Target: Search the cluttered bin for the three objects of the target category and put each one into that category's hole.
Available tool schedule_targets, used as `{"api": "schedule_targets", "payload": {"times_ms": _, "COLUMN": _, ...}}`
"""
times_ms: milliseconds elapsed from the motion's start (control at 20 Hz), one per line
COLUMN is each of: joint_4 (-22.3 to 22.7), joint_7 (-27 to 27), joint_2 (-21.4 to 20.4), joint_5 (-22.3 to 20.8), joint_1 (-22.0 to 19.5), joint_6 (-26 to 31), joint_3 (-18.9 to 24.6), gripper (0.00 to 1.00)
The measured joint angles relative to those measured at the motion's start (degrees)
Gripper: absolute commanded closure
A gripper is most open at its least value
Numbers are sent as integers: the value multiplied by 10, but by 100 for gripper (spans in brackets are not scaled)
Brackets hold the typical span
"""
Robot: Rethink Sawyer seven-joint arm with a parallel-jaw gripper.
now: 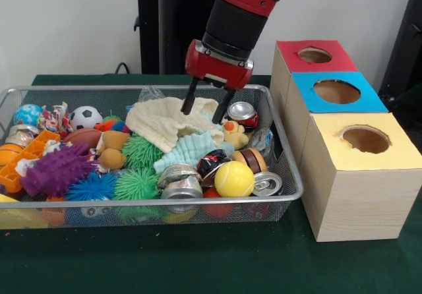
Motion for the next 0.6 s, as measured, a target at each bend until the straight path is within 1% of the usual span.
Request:
{"api": "schedule_targets", "payload": {"times_ms": 250, "joint_4": -15, "joint_7": 0, "joint_2": -2, "joint_5": 1, "joint_1": 1, "joint_6": 21, "joint_3": -9, "gripper": 0}}
{"api": "schedule_targets", "payload": {"times_ms": 600, "joint_4": -25, "joint_7": 0, "joint_2": -2, "joint_5": 9, "joint_1": -1, "joint_6": 21, "joint_3": -10, "gripper": 0}}
